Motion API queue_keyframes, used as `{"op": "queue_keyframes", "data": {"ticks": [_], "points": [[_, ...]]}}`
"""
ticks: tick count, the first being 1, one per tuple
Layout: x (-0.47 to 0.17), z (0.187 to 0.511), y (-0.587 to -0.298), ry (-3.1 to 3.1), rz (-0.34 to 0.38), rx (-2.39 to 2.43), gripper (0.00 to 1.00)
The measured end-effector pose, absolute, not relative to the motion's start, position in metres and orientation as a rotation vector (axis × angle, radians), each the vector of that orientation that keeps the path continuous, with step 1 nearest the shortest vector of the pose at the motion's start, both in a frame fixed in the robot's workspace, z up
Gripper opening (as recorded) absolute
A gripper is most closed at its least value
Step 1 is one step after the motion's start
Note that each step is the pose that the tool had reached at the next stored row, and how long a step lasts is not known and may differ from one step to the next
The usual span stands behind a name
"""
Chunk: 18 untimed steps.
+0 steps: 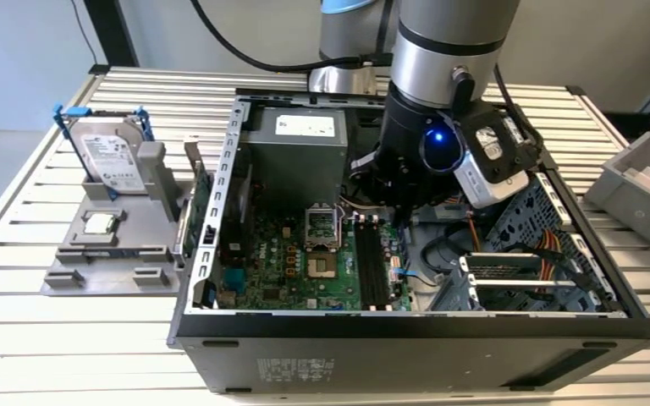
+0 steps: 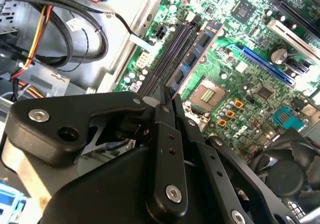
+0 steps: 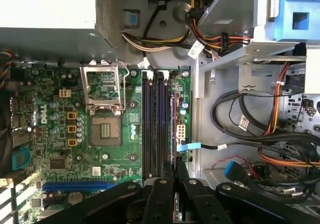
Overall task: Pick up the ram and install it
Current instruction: 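Insert the ram into the slot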
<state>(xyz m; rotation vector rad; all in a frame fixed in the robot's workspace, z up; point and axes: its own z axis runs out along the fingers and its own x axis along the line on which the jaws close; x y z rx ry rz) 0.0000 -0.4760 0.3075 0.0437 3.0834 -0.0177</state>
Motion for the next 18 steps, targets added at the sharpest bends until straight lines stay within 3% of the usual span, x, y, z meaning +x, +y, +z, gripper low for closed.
{"op": "queue_keyframes", "data": {"ticks": [18], "points": [[0.009, 0.289, -0.471, 3.109, -0.032, 0.043, 0.00]]}}
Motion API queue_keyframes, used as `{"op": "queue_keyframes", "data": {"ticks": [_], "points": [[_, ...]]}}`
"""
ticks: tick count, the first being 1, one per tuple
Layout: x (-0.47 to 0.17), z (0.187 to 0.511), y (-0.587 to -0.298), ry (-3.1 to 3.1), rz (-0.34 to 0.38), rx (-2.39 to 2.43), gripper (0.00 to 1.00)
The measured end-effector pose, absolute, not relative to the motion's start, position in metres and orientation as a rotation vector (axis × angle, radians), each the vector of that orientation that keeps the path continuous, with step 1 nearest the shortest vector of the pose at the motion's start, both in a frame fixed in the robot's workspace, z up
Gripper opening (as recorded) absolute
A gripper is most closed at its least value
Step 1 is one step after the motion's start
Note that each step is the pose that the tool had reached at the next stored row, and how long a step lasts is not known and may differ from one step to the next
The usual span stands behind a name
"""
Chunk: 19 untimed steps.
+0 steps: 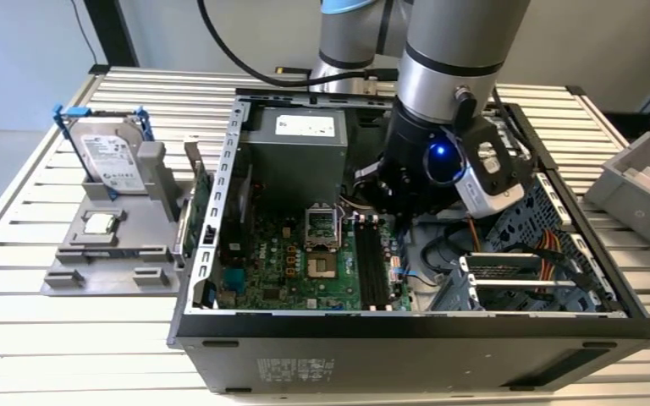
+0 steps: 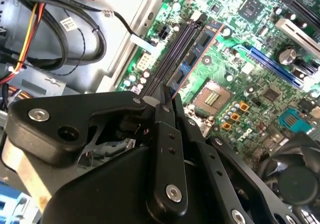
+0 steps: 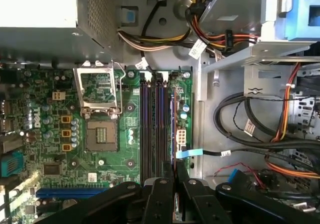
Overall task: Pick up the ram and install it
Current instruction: 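Insert the ram into the slot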
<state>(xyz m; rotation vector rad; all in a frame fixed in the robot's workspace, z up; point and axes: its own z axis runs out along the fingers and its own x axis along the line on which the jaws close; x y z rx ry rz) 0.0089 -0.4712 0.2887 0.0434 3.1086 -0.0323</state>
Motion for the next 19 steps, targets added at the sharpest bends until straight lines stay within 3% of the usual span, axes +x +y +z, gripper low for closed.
{"op": "queue_keyframes", "data": {"ticks": [19], "points": [[0.007, 0.254, -0.462, 3.109, -0.032, 0.044, 0.00]]}}
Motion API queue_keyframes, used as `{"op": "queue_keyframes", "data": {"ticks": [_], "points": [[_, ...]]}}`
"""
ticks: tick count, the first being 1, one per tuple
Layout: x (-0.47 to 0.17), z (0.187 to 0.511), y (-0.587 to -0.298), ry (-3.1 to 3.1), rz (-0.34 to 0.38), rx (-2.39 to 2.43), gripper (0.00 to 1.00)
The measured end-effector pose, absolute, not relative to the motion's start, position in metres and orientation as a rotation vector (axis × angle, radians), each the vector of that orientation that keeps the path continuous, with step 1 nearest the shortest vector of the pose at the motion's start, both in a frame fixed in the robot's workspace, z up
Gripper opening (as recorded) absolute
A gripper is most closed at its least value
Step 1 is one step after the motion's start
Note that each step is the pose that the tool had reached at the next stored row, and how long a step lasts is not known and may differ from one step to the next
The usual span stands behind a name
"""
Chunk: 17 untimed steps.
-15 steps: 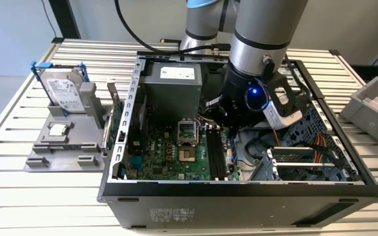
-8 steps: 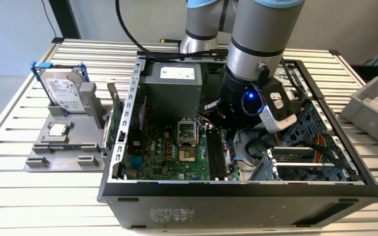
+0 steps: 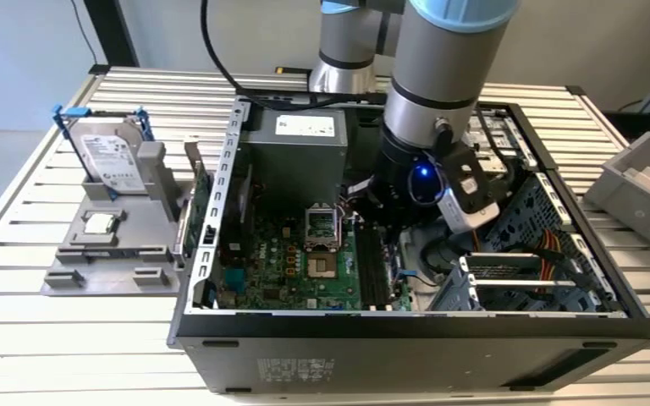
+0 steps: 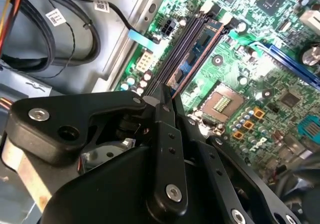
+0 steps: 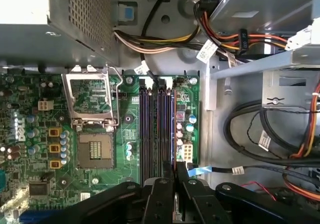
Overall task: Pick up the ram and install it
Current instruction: 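Insert the ram into the slot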
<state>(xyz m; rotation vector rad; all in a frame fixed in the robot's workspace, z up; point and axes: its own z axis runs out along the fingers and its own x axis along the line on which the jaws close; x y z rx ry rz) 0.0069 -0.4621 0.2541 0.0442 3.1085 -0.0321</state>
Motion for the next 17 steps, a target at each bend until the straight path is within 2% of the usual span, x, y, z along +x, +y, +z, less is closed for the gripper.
{"op": "queue_keyframes", "data": {"ticks": [17], "points": [[0.008, 0.223, -0.463, 3.107, -0.030, 0.046, 0.00]]}}
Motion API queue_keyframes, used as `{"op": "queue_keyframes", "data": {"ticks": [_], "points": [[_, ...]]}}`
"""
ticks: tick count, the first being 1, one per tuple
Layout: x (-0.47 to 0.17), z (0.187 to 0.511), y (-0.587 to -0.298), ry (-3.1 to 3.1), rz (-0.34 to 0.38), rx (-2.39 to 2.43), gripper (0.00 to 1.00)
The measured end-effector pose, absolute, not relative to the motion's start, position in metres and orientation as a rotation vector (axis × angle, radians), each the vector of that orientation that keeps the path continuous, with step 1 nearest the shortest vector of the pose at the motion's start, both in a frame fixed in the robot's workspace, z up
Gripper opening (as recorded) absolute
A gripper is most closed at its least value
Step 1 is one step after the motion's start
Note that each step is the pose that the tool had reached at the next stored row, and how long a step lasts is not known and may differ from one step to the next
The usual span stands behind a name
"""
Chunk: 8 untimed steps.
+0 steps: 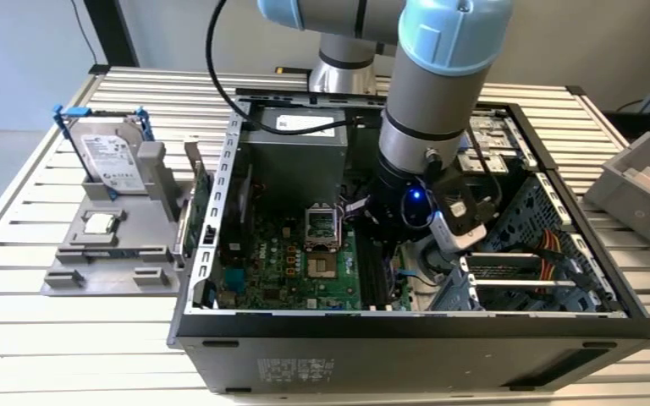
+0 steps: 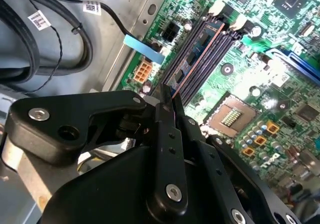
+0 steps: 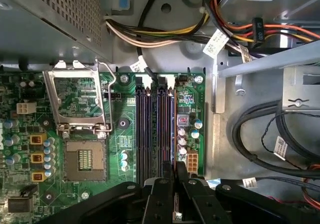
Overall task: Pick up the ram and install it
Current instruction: 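Insert the ram into the slot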
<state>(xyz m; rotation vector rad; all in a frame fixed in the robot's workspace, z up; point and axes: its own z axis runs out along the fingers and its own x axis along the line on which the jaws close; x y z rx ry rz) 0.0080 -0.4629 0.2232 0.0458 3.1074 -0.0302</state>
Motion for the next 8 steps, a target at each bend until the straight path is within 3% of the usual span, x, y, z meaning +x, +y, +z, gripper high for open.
{"op": "queue_keyframes", "data": {"ticks": [8], "points": [[0.0084, 0.2183, -0.4637, 3.107, -0.030, 0.045, 0.00]]}}
